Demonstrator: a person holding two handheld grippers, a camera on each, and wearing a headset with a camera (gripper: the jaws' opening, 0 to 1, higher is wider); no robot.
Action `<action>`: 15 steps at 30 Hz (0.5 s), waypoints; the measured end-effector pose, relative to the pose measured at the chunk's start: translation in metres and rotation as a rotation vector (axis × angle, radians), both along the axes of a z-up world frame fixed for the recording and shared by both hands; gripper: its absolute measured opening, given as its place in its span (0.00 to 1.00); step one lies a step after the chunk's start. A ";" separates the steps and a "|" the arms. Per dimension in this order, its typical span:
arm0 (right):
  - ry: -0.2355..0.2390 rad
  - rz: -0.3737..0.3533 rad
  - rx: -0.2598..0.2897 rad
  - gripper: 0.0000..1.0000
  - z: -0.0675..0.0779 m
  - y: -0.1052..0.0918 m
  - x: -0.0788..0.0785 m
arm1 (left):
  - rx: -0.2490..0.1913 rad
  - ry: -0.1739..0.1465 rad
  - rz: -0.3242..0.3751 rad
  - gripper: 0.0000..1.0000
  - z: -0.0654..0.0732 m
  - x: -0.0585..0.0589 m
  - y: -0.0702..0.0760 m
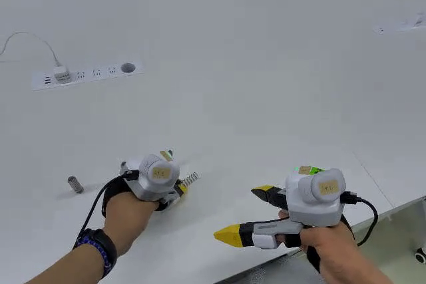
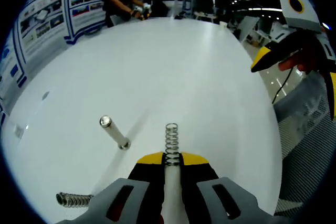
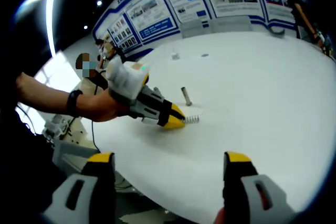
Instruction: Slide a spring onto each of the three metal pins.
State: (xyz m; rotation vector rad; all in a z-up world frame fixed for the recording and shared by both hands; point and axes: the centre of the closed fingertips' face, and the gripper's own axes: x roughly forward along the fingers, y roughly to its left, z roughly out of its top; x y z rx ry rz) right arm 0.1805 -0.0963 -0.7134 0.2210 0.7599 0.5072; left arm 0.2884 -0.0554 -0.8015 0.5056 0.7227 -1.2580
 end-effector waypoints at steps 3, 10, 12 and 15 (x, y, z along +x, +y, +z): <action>0.003 0.000 0.002 0.86 0.000 0.001 -0.001 | 0.000 0.016 0.015 0.10 0.000 -0.005 0.007; 0.001 0.015 -0.002 0.86 0.001 0.005 -0.002 | -0.016 0.042 0.064 0.10 0.001 -0.012 0.024; 0.001 0.024 -0.006 0.86 0.001 0.007 -0.002 | -0.018 0.052 0.084 0.10 0.000 -0.013 0.030; 0.000 0.028 -0.009 0.86 0.002 0.007 -0.001 | -0.035 0.072 0.121 0.10 0.004 -0.015 0.037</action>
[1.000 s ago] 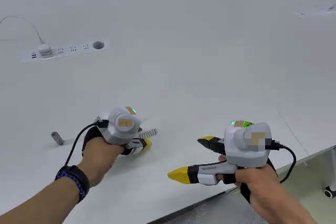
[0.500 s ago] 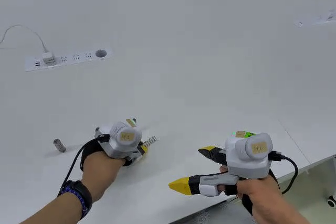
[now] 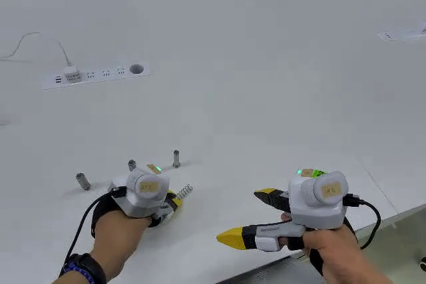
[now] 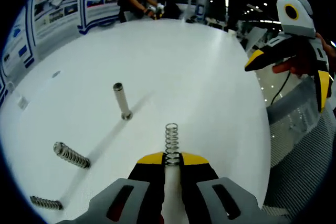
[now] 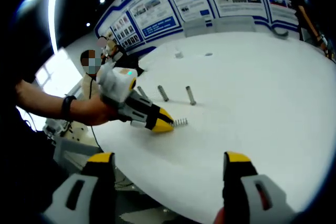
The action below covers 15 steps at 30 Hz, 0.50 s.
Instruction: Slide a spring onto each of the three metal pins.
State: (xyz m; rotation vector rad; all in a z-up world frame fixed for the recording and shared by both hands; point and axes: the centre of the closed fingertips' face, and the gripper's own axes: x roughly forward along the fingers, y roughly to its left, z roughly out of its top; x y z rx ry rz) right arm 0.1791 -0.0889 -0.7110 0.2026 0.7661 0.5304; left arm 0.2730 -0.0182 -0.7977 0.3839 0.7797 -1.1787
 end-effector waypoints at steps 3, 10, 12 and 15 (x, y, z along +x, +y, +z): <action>-0.002 0.000 0.004 0.86 0.002 0.002 0.001 | -0.007 0.001 0.010 0.10 0.003 -0.003 0.006; -0.002 0.017 0.007 0.86 0.003 0.013 0.002 | -0.036 0.020 0.056 0.10 0.013 -0.007 0.020; -0.002 0.023 0.008 0.86 0.003 0.016 0.001 | -0.038 0.019 0.058 0.10 0.015 -0.009 0.024; 0.001 0.037 0.017 0.85 0.003 0.021 0.000 | -0.042 0.013 0.064 0.10 0.020 -0.012 0.031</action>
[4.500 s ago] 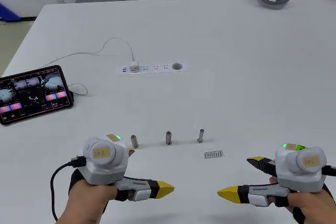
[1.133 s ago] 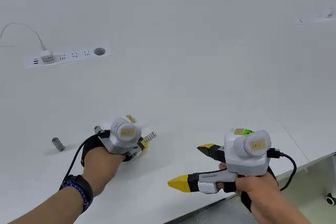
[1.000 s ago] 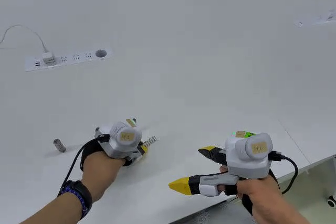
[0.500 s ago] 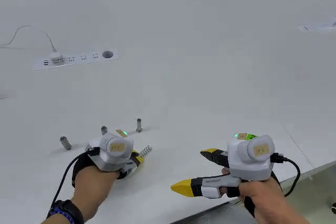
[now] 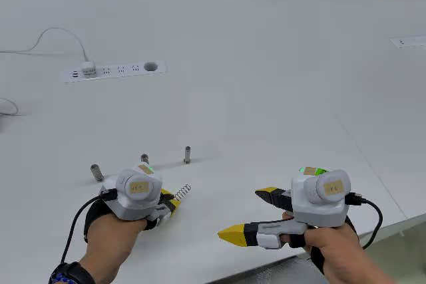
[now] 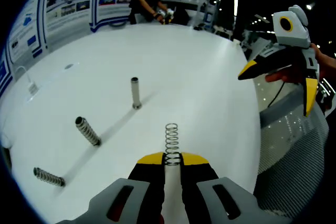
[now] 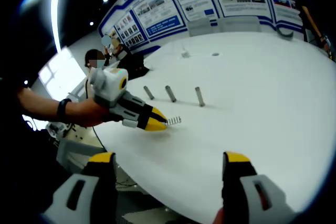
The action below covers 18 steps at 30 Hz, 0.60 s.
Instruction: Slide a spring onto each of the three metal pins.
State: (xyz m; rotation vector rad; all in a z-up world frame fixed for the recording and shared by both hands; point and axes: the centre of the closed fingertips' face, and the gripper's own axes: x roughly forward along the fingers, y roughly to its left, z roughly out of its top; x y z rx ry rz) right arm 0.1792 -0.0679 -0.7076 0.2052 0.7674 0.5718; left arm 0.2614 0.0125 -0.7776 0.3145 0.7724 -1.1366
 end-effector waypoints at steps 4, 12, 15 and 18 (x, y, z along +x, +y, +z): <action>-0.001 0.009 -0.002 0.85 0.000 0.004 -0.001 | -0.012 0.000 0.021 0.10 0.004 -0.001 0.009; 0.003 0.029 0.001 0.85 -0.002 0.014 -0.003 | -0.019 0.011 0.064 0.10 0.004 -0.005 0.032; 0.005 0.037 0.001 0.85 -0.003 0.017 -0.004 | -0.025 0.014 0.081 0.10 0.007 -0.005 0.039; 0.006 0.048 0.000 0.85 -0.002 0.021 -0.003 | -0.032 0.013 0.096 0.10 0.010 -0.005 0.044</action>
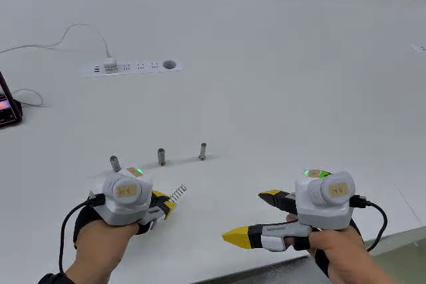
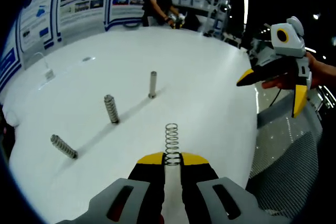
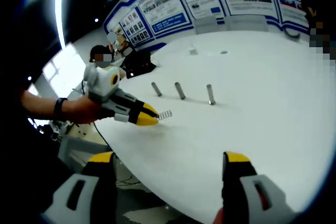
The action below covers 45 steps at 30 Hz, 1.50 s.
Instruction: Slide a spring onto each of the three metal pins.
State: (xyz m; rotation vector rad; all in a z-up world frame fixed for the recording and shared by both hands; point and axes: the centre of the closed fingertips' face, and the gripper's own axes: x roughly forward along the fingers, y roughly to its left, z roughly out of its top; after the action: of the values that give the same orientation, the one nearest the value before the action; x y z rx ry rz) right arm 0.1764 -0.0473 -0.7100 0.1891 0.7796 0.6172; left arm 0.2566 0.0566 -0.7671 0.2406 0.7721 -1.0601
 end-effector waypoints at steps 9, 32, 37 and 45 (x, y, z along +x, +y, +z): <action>-0.008 0.032 -0.002 0.85 0.003 0.010 0.006 | -0.033 -0.003 0.031 0.10 0.014 -0.001 0.008; -0.034 0.099 0.081 0.78 0.017 0.048 0.026 | -0.063 -0.073 0.009 0.10 0.063 -0.006 0.027; -0.039 0.109 0.117 0.72 0.024 0.054 0.029 | -0.056 -0.075 -0.016 0.10 0.068 -0.015 0.028; -0.030 0.118 0.234 0.55 0.035 0.067 0.030 | -0.054 -0.089 -0.092 0.10 0.078 -0.034 0.015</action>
State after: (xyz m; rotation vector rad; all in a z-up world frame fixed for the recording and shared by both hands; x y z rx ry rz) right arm 0.2061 0.0201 -0.6752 0.3488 0.6926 0.8220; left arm 0.2229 0.0714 -0.6895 0.2772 0.6567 -1.1477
